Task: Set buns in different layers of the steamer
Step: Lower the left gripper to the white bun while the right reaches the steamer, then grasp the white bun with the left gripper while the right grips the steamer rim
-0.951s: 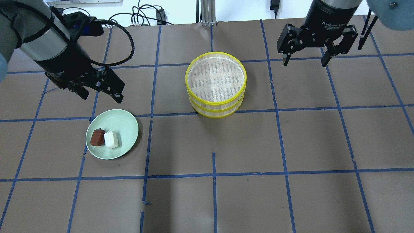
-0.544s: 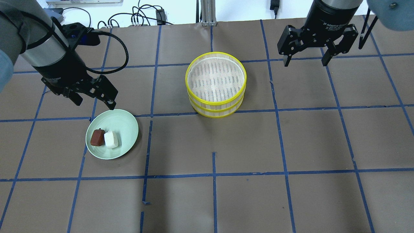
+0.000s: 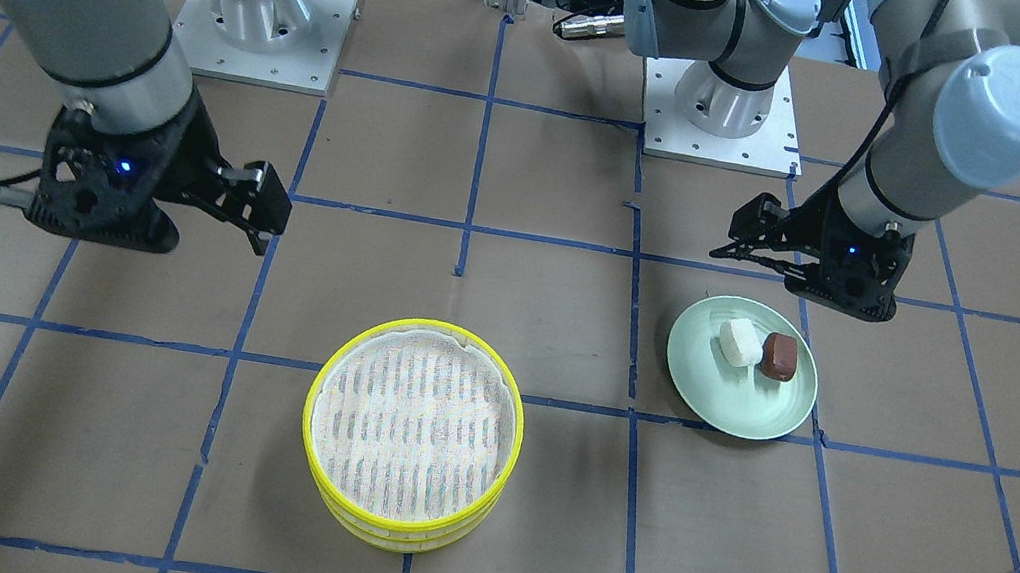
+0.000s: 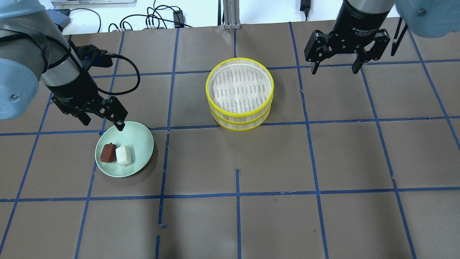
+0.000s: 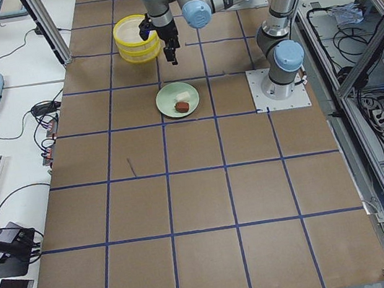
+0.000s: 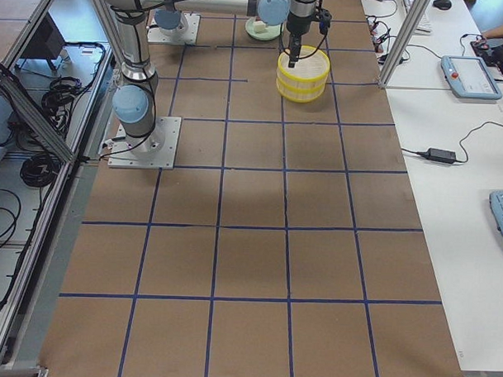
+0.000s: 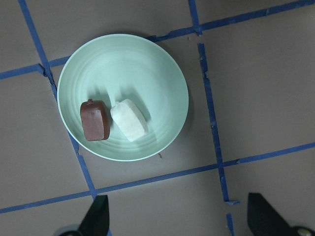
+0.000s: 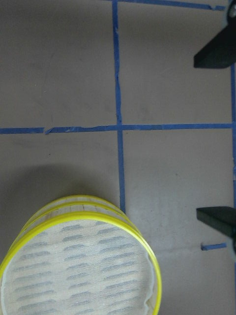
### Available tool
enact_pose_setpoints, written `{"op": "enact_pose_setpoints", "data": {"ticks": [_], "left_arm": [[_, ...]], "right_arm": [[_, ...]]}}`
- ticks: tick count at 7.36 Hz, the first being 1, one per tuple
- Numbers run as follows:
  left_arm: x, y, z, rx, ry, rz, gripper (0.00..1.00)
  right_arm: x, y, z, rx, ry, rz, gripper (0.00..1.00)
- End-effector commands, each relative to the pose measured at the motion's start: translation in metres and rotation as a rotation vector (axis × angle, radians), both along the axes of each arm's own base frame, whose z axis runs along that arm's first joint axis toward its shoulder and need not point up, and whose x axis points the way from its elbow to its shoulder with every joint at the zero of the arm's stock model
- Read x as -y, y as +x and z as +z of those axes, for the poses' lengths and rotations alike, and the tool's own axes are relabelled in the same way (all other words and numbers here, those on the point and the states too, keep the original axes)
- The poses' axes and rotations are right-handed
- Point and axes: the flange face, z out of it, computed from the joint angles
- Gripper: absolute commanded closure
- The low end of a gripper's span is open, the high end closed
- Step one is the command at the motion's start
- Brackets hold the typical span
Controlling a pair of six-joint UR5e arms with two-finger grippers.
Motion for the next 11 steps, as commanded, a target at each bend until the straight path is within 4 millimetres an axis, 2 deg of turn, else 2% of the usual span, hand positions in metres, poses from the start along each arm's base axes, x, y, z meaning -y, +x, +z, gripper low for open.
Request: {"op": "enact_pose_setpoints", "data": {"ticks": [1,2,3,4,5,6,7,8,9,10,11], "left_arm": [[-0.006,0.027,-0.061,-0.008,0.038,0.057,0.00],[-0.001,0.028,-0.091,-0.002,0.010,0.057,0.00],[0.010,0.030,-0.112,-0.009,0.009,0.065,0.00],[0.015,0.030,-0.124,-0.015,0.007,0.065,0.04],[0.013,0.030,-0.135,-0.016,0.014,0.064,0.11],[0.013,0.030,-0.149,-0.015,0.032,0.061,0.14],[0.012,0.031,-0.153,-0.014,0.041,0.063,0.25],[0.009,0.031,-0.158,-0.014,0.054,0.061,0.58],[0.002,0.029,-0.165,-0.018,0.070,0.061,0.76],[0.002,0.029,-0.165,-0.017,0.070,0.064,0.92],[0.009,0.029,-0.159,-0.007,0.013,0.076,1.00]], "right_arm": [[0.041,0.026,-0.074,-0.001,0.005,-0.050,0.07],[0.044,0.036,-0.085,0.006,0.006,-0.061,0.07],[0.048,0.048,-0.106,0.003,0.028,-0.064,0.07],[0.060,0.052,-0.127,0.006,0.013,-0.050,0.07],[0.073,0.055,-0.136,0.015,-0.035,-0.053,0.07],[0.074,0.061,-0.140,0.015,-0.035,-0.056,0.10],[0.075,0.065,-0.150,0.013,-0.021,-0.053,0.19],[0.074,0.067,-0.152,0.012,-0.016,-0.061,0.36],[0.074,0.068,-0.153,0.014,-0.016,-0.059,0.56],[0.074,0.068,-0.152,0.014,-0.017,-0.059,0.75],[0.073,0.068,-0.150,0.015,-0.017,-0.059,0.85]]}}
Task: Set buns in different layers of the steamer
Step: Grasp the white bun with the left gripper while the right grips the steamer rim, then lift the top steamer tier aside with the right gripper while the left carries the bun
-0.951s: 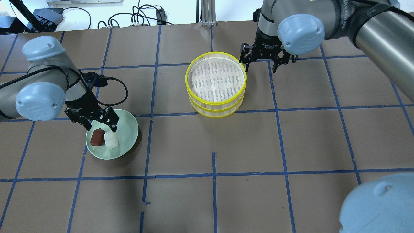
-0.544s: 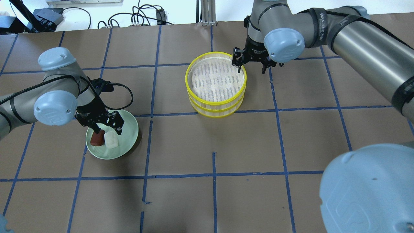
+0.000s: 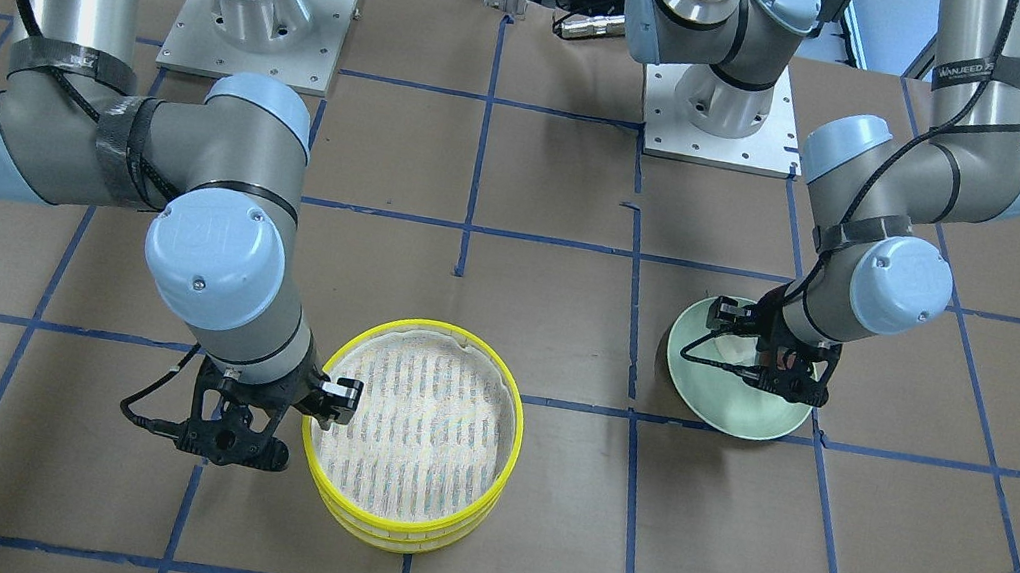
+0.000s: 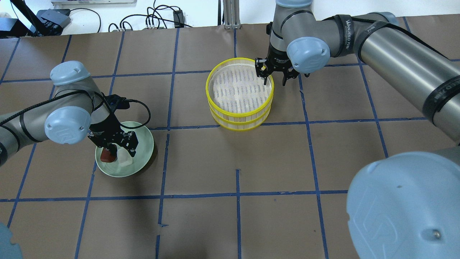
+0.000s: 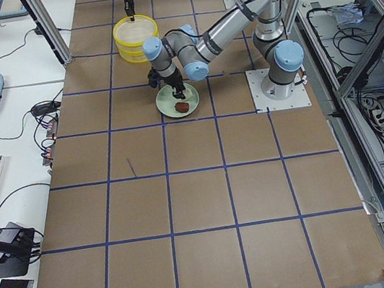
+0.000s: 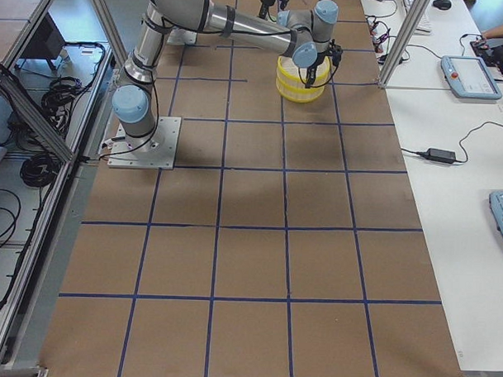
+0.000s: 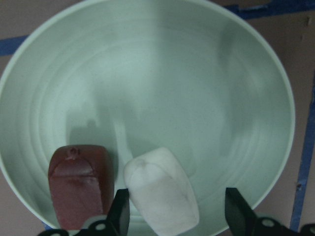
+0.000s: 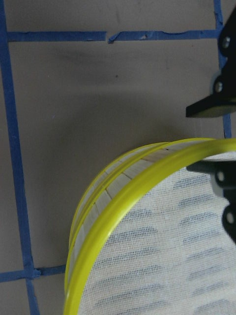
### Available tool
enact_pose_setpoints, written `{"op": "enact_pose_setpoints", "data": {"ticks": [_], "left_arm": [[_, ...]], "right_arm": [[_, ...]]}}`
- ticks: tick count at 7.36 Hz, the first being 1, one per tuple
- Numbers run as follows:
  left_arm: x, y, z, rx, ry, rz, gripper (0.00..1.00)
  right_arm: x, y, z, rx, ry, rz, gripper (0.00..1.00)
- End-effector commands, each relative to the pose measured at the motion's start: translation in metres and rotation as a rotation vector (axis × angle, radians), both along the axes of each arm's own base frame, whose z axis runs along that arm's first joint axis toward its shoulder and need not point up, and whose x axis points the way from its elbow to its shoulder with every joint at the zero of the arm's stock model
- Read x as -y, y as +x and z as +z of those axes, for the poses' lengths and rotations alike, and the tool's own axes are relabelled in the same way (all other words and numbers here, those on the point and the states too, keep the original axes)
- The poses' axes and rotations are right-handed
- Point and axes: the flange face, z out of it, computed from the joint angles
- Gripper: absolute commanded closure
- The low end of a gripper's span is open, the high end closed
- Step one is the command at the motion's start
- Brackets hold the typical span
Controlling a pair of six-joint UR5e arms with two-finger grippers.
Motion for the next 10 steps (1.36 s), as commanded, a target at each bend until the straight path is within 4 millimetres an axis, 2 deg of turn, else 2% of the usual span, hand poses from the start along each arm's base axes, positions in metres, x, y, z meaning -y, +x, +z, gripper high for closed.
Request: {"op": "enact_pose_setpoints", "data": {"ticks": [1,2,3,4,5,6,7,8,9,10], "left_arm": [[0.013,0.002,0.009,0.023,-0.113,0.010,1.00],[0.018,0.003,0.026,0.037,-0.158,0.010,1.00],[0.029,-0.010,0.057,0.064,-0.222,0.014,1.00],[0.034,-0.025,0.094,0.064,-0.227,0.025,1.00],[0.036,-0.052,0.127,0.063,-0.237,0.041,1.00],[0.041,-0.085,0.144,0.038,-0.244,0.100,1.00],[0.042,-0.117,0.145,0.008,-0.249,0.158,1.00],[0.041,-0.137,0.141,-0.039,-0.241,0.198,1.00],[0.051,-0.152,0.129,-0.166,-0.237,0.262,1.00],[0.068,-0.163,0.104,-0.224,-0.236,0.357,1.00]], "right_arm": [[-0.003,0.002,-0.002,0.023,0.011,-0.001,0.90],[-0.004,0.005,0.000,0.048,0.015,-0.021,0.91],[-0.007,0.004,0.006,0.049,0.020,-0.021,0.91],[-0.013,0.001,0.026,0.050,0.010,-0.012,0.91],[-0.020,-0.011,0.051,0.045,0.023,0.007,0.91],[-0.015,-0.042,0.057,0.016,0.028,0.024,0.91],[-0.004,-0.103,0.070,-0.003,0.012,0.047,0.91],[0.001,-0.151,0.079,-0.007,-0.002,0.091,0.91],[0.005,-0.182,0.077,-0.069,0.004,0.148,0.91],[0.007,-0.194,0.073,-0.129,0.015,0.181,0.92]]}}
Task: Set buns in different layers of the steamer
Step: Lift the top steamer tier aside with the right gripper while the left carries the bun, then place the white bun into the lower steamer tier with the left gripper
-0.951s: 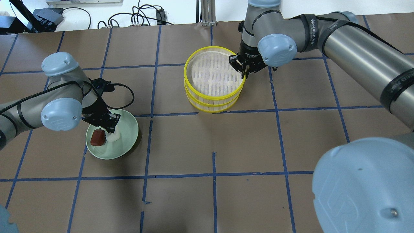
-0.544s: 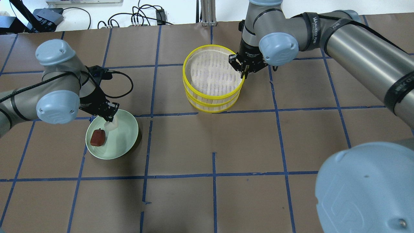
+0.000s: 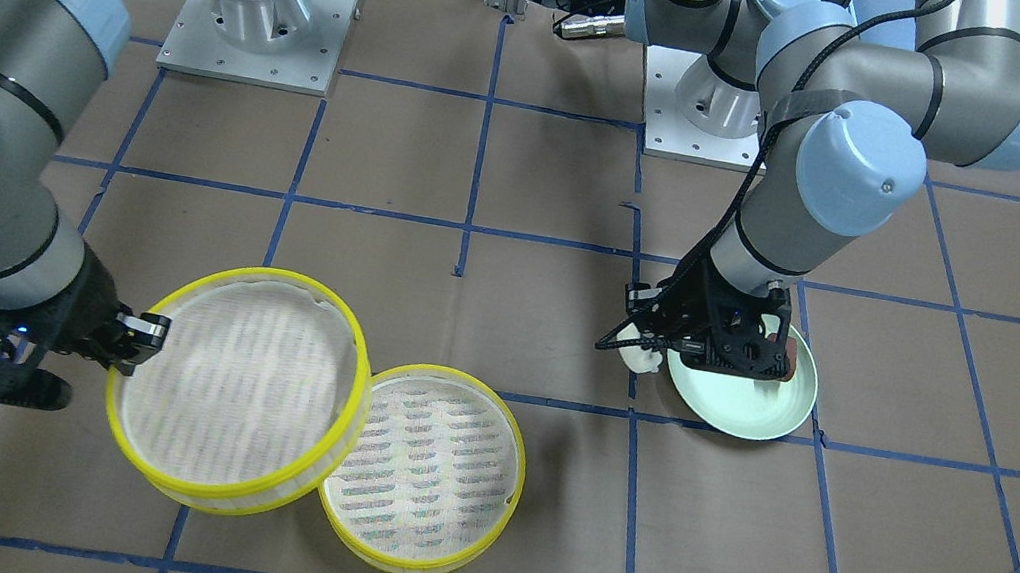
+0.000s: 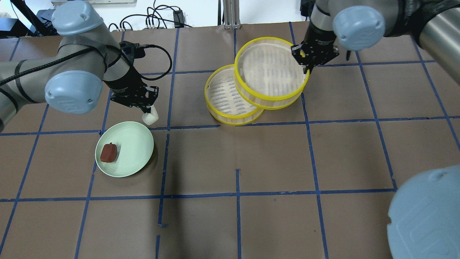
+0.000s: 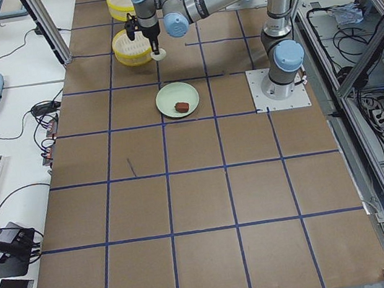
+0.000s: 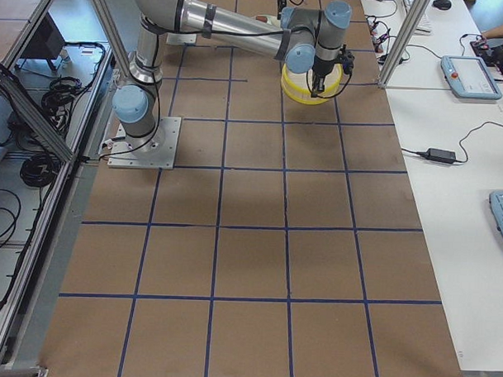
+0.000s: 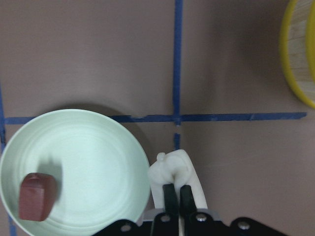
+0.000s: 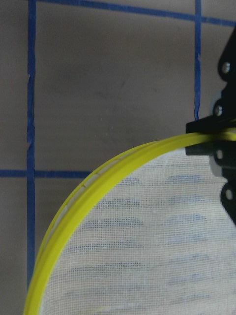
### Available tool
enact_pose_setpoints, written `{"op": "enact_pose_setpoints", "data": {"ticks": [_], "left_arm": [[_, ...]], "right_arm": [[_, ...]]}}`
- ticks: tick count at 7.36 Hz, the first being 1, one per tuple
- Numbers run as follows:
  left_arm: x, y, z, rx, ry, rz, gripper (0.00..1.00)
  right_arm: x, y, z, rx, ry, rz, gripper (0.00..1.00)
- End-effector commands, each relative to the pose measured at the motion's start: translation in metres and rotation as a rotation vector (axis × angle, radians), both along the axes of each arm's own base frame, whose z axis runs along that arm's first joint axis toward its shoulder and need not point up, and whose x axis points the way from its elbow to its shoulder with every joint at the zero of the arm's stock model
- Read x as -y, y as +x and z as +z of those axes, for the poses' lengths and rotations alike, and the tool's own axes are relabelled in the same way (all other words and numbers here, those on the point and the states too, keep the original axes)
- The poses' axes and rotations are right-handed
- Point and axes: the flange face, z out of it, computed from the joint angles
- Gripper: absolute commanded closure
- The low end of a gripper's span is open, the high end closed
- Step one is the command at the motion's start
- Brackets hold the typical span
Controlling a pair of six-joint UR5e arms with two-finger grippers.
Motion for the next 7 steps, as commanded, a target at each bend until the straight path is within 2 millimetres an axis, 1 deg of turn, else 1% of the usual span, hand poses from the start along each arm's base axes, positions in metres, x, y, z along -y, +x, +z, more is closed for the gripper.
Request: {"op": "enact_pose_setpoints", "data": {"ticks": [1,2,3,4,5,6,7], "left_arm": [[0.025,-0.051,-0.035,-0.174,-0.041,0.135,1.00],[0.035,-0.087,-0.051,-0.262,-0.069,0.212,1.00],[0.047,-0.110,-0.062,-0.306,-0.086,0.333,1.00],[0.047,-0.128,-0.061,-0.315,-0.087,0.339,0.71],[0.047,-0.129,-0.061,-0.316,-0.084,0.339,0.01],[0.048,-0.128,-0.059,-0.309,-0.107,0.304,0.00],[0.047,-0.126,-0.053,-0.295,-0.147,0.226,0.00]], "right_arm": [[0.003,-0.031,-0.002,-0.076,0.009,0.054,0.92],[0.002,-0.031,-0.008,-0.073,0.020,0.051,0.92],[0.001,-0.031,-0.008,-0.073,0.021,0.045,0.92],[0.001,-0.031,-0.008,-0.073,0.021,0.042,0.92],[0.001,-0.031,-0.008,-0.073,0.021,0.042,0.92],[0.001,-0.031,-0.008,-0.074,0.021,0.041,0.92],[0.001,-0.031,-0.006,-0.075,0.018,0.041,0.92]]}}
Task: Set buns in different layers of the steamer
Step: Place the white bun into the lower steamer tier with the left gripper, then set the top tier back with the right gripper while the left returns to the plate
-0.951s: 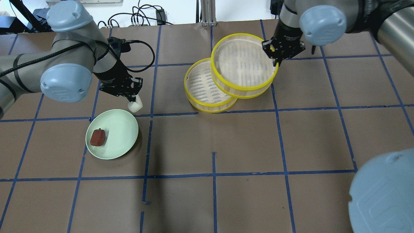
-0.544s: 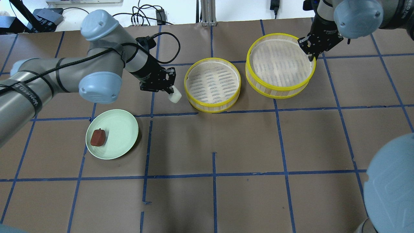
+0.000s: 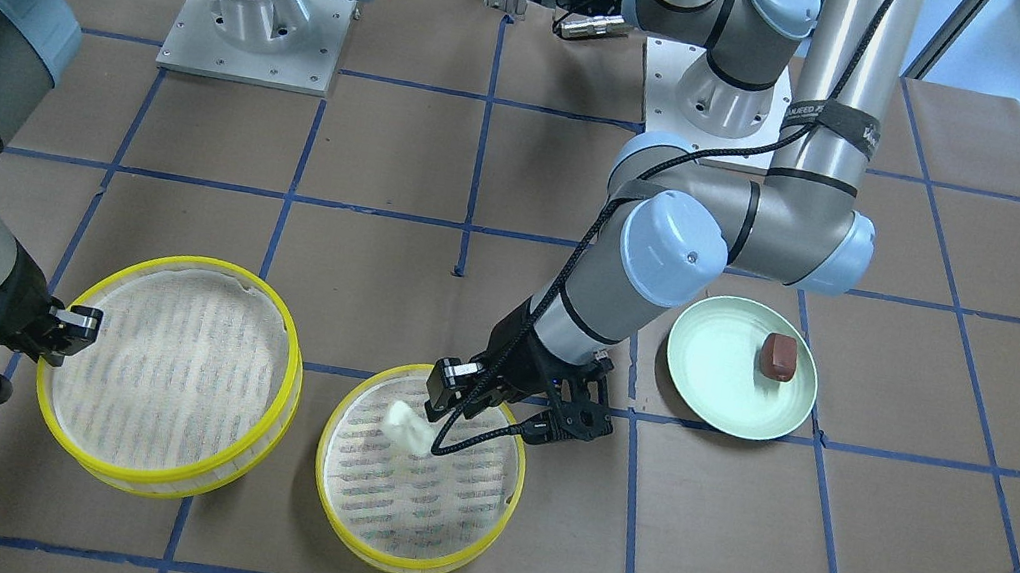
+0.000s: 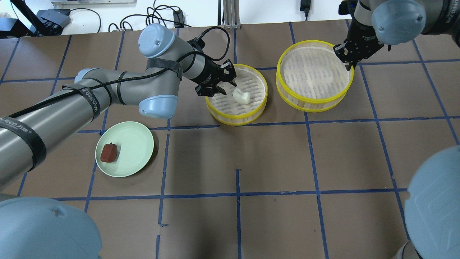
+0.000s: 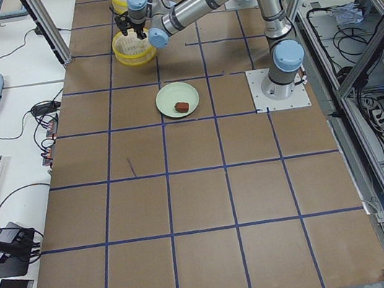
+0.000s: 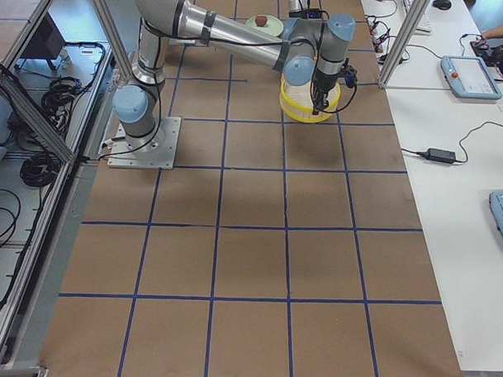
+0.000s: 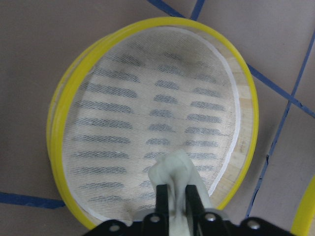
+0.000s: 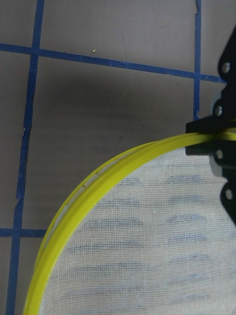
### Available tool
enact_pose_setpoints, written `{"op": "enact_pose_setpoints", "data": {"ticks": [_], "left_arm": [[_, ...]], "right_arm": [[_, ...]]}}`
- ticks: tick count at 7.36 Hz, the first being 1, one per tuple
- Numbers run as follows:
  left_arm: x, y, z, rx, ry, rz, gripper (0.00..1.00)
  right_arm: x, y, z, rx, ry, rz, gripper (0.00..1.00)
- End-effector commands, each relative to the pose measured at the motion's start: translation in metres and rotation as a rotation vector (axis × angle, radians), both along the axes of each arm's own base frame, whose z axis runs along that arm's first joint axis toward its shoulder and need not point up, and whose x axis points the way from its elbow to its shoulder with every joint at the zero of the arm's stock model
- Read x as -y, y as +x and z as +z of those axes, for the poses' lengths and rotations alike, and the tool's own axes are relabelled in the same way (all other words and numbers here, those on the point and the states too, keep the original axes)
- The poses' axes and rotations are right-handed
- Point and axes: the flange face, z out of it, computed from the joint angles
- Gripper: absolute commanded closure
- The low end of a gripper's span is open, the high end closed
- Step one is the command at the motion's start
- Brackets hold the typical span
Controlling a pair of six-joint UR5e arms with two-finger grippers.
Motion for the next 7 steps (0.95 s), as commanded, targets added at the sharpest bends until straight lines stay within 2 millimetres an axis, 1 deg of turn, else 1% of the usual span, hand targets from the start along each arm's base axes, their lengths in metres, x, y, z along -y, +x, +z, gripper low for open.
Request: {"op": "enact_pose_setpoints", "data": {"ticks": [1,2,3,4,5,6,7], "left_arm": [[0.001,0.004,0.009,0.055,-0.095,-0.130,0.00],[0.006,0.027,0.010,0.128,-0.140,-0.222,0.00],[0.008,0.087,0.014,0.223,-0.150,-0.358,0.00],[-0.009,0.138,0.042,0.251,-0.147,-0.452,0.00],[-0.036,0.189,0.065,0.271,-0.112,-0.512,0.00],[-0.054,0.241,0.058,0.333,-0.087,-0.567,0.00],[-0.072,0.285,0.026,0.340,-0.039,-0.619,0.00]], "right_arm": [[0.000,0.001,0.004,0.006,-0.006,-0.002,0.92],[-0.002,0.003,0.008,0.011,-0.016,-0.052,0.92],[-0.003,0.013,0.010,0.014,-0.020,-0.097,0.92],[-0.003,0.035,0.009,0.064,-0.031,-0.134,0.92],[-0.004,0.062,0.011,0.095,-0.039,-0.206,0.92],[-0.007,0.097,0.006,0.101,-0.048,-0.255,0.92],[-0.006,0.135,-0.015,0.118,-0.039,-0.312,0.92]]}}
